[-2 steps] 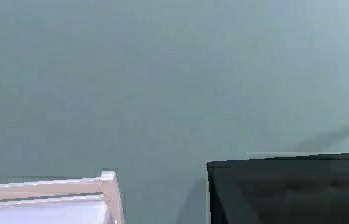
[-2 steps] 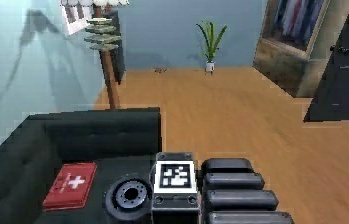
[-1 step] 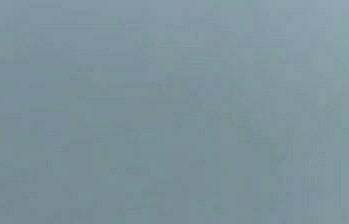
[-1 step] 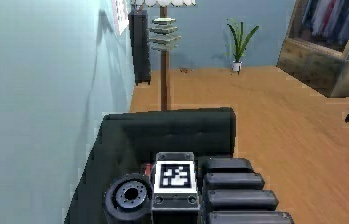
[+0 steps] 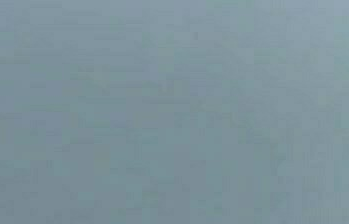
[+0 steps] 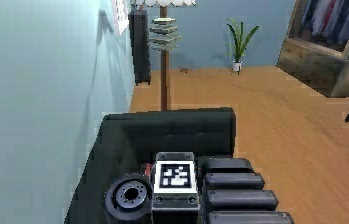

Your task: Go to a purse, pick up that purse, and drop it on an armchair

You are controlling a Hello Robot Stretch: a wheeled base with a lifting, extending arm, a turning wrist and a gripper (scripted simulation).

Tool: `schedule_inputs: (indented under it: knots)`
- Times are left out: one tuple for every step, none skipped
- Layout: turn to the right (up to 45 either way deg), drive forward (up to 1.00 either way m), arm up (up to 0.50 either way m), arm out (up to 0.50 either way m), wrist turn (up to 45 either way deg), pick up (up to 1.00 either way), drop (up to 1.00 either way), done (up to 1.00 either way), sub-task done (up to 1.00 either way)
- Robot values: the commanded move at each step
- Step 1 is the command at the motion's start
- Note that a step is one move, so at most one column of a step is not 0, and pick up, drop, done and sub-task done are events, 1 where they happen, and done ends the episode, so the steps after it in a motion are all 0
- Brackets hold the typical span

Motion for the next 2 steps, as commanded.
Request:
schedule_inputs:
  knots:
    - [0.0, 0.00, 0.00, 0.44, 0.0, 0.00, 0.00, 0.00, 0.00]
    - [0.0, 0.00, 0.00, 0.00, 45.0, 0.00, 0.00, 0.00, 0.00]
